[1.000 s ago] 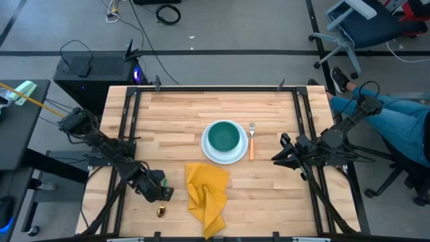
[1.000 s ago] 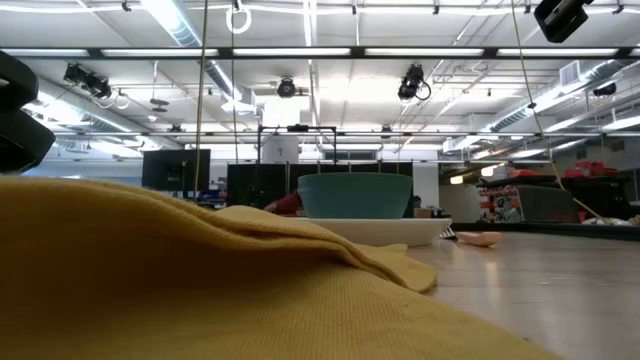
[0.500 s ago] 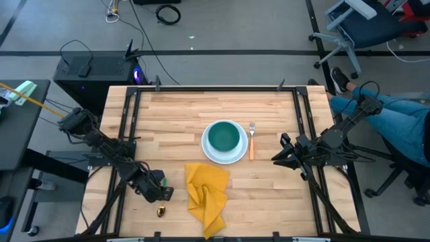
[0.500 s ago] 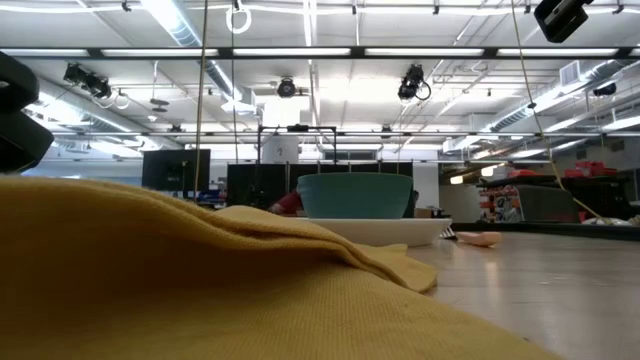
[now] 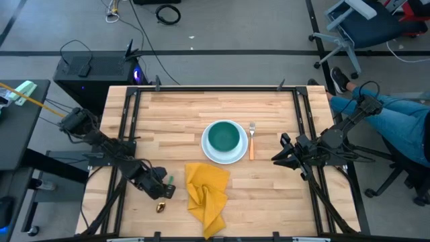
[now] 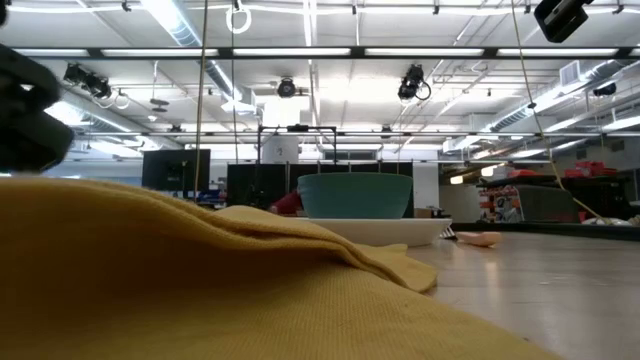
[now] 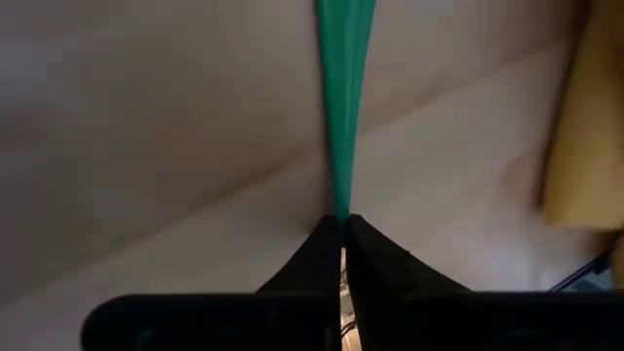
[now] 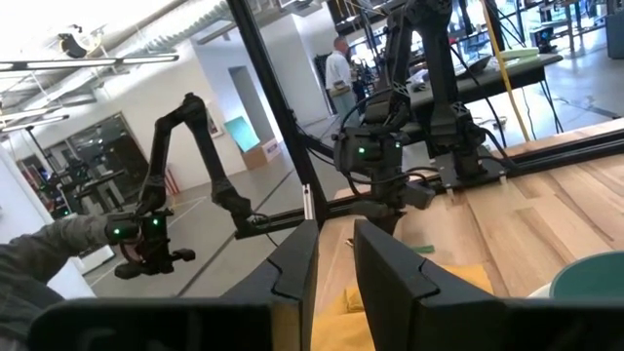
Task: Set table place
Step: Place the gold spoon inside the green bowl
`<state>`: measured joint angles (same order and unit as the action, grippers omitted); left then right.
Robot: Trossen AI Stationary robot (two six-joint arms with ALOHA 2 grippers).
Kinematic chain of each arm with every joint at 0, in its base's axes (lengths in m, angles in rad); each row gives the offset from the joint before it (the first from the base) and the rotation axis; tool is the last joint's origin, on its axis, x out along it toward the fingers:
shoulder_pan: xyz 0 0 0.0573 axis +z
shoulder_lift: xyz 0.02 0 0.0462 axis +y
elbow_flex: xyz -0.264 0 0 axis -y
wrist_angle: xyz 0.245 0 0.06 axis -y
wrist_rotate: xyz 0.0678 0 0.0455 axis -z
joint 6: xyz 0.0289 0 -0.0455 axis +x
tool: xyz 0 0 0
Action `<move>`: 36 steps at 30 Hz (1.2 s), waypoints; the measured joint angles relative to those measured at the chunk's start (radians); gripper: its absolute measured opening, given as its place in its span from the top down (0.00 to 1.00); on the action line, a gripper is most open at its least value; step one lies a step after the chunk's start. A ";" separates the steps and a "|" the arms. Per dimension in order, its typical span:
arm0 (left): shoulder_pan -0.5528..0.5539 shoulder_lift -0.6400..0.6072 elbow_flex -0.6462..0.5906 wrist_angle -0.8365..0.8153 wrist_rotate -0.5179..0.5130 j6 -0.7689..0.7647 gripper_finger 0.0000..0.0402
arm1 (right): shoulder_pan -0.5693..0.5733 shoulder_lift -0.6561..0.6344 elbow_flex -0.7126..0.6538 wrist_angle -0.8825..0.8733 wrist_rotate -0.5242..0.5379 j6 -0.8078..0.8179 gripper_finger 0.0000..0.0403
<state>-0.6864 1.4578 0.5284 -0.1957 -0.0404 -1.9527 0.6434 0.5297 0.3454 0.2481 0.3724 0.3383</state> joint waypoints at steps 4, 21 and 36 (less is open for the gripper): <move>0.053 -0.007 -0.003 0.016 -0.078 0.097 0.98 | 0.000 0.000 0.000 0.000 0.000 0.000 0.81; 0.130 -0.192 -0.007 -0.034 -0.311 0.316 0.99 | 0.000 0.000 0.000 -0.017 0.000 0.000 0.81; 0.320 -0.445 -0.003 0.339 -0.463 0.895 1.00 | 0.000 0.000 0.000 -0.016 0.000 -0.027 0.81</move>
<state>-0.3662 1.0130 0.5259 0.1435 -0.5039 -1.0578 0.6434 0.5297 0.3454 0.2317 0.3725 0.3113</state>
